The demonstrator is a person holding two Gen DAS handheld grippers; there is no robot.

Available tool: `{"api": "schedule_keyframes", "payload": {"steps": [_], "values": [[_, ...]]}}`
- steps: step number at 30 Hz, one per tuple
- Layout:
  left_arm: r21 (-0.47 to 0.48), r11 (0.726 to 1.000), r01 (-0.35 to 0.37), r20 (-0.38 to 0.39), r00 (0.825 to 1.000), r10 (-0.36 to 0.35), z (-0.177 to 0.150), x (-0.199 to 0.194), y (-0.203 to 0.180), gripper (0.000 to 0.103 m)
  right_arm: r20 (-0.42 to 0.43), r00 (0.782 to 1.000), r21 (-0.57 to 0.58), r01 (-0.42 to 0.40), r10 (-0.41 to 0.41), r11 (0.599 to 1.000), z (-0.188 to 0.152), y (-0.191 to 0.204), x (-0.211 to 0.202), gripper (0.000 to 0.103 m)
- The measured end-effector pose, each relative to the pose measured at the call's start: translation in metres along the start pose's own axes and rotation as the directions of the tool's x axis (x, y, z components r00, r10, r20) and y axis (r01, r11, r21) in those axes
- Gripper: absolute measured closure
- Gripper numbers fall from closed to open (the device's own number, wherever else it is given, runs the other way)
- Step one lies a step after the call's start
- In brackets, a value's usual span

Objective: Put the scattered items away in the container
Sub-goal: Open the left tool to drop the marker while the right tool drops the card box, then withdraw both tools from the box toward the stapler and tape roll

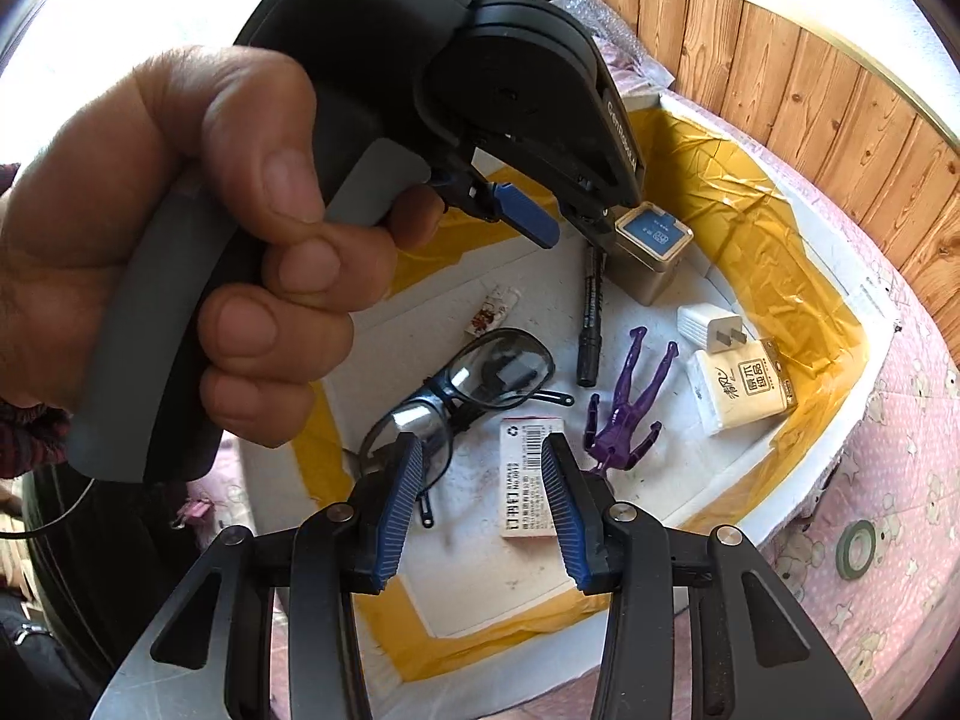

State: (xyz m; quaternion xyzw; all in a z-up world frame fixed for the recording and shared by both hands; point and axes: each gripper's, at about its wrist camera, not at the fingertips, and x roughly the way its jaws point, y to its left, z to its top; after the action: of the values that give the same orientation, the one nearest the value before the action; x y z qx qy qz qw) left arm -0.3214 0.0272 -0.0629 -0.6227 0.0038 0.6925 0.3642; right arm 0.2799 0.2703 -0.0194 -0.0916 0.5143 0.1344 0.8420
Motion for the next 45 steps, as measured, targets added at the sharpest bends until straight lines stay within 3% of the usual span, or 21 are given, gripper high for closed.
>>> {"api": "schedule_keyframes", "payload": {"steps": [9, 26, 34, 45], "values": [[0.158, 0.986, -0.047, 0.075, 0.997, 0.036, -0.030, -0.037, -0.019, 0.072, 0.058, 0.998, 0.039, -0.026, 0.023, 0.999, -0.014, 0.005, -0.024, 0.059], [0.379, 0.914, -0.141, 0.239, 0.970, 0.050, -0.109, -0.104, -0.055, 0.072, 0.213, 0.973, 0.158, -0.121, 0.086, 0.980, -0.065, 0.002, -0.068, 0.059], [0.523, 0.838, -0.157, 0.310, 0.951, -0.015, -0.158, -0.133, -0.091, 0.072, 0.278, 0.954, 0.163, -0.162, 0.112, 0.973, -0.097, -0.004, -0.092, 0.059], [0.622, 0.779, -0.076, 0.284, 0.949, -0.134, -0.204, -0.140, -0.144, 0.070, 0.361, 0.928, 0.291, -0.208, 0.094, 0.934, -0.146, -0.047, -0.123, 0.059]]}}
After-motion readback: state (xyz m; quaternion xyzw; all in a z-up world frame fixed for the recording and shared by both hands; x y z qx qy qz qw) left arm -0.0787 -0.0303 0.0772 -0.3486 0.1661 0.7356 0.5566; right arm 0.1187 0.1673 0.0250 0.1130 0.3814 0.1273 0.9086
